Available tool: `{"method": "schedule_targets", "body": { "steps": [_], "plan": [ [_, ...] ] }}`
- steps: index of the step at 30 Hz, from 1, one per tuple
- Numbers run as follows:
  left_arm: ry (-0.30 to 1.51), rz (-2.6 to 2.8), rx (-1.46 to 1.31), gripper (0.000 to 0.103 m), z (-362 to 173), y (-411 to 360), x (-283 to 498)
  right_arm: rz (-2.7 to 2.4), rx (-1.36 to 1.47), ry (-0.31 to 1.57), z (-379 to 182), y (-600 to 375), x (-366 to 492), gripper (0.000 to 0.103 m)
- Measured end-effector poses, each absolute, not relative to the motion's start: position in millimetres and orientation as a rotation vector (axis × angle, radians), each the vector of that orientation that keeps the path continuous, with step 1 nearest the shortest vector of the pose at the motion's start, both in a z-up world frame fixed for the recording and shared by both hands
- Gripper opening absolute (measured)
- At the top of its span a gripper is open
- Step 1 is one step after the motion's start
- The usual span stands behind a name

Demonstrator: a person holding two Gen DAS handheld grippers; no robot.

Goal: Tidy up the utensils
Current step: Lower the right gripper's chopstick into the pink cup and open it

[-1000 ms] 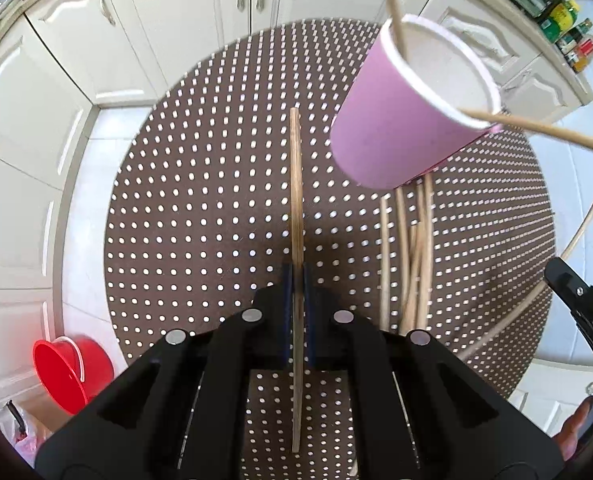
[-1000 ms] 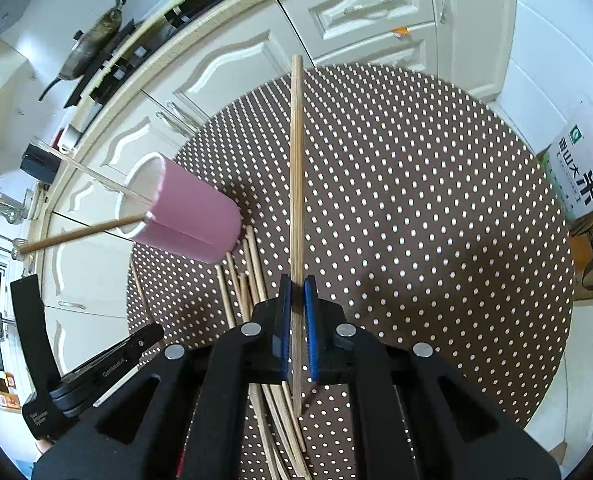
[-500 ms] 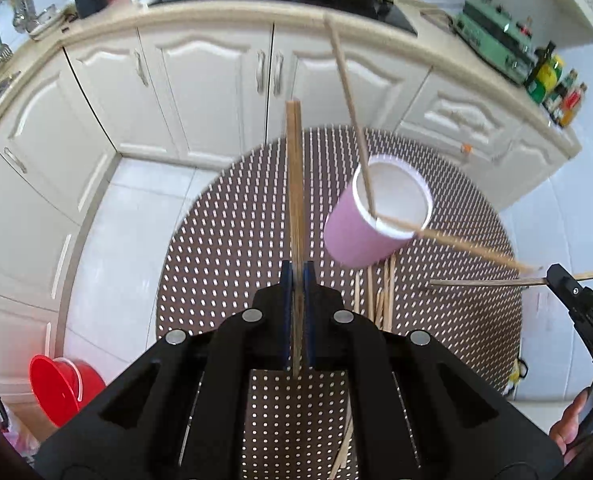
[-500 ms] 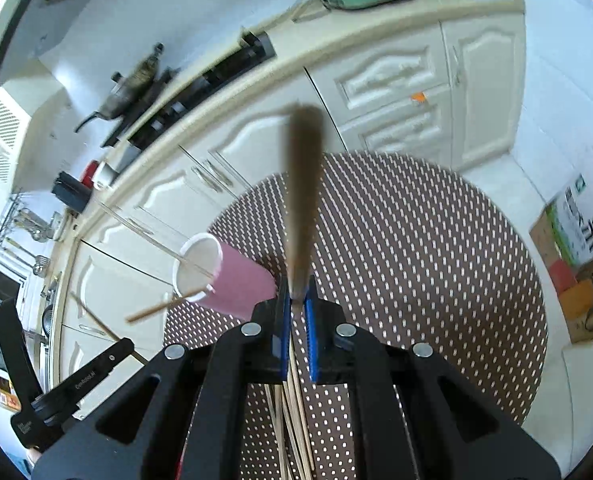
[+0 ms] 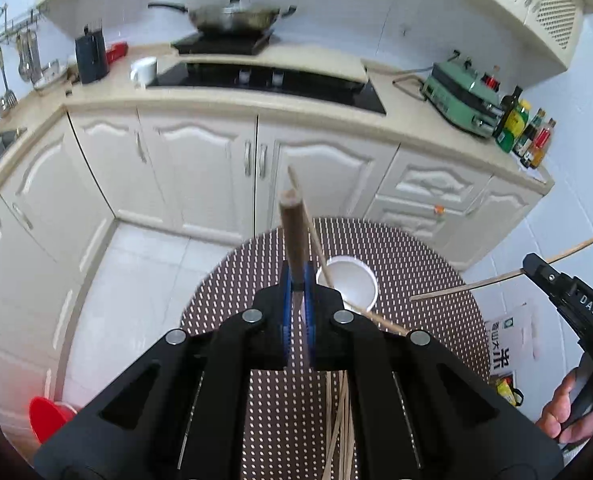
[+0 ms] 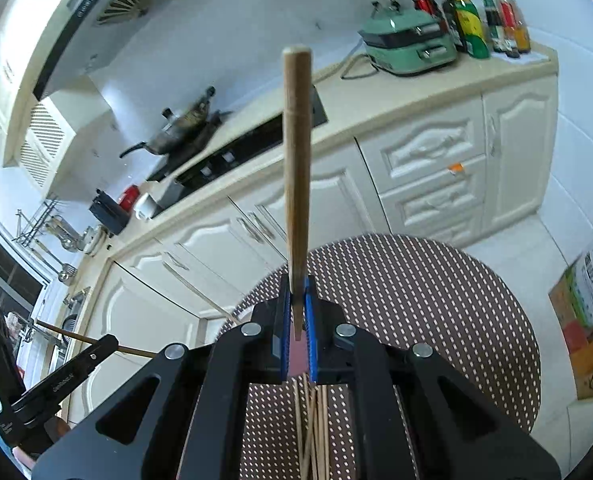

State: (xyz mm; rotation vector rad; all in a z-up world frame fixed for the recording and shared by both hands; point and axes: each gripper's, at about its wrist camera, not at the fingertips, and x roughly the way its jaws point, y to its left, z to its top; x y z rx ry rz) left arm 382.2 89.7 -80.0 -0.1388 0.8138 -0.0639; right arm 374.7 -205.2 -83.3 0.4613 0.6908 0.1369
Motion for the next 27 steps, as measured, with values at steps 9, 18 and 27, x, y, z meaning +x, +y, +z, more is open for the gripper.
{"method": "schedule_targets", "body": {
  "steps": [9, 18, 27],
  "plan": [
    [0.775, -0.093, -0.150, 0.006, -56.0, 85.1, 392.9, 0.202, 0.407, 0.690, -80.6, -181.5, 396.6, 0.006],
    [0.799, -0.136, -0.163, 0.006, -63.8, 71.6, 408.5, 0.212, 0.347, 0.764, -106.4, -158.8, 417.1, 0.006],
    [0.860, -0.151, -0.170, 0.006, -88.1, 63.1, 432.8, 0.213, 0.281, 0.824, -125.6, -142.2, 435.2, 0.005]
  ]
}}
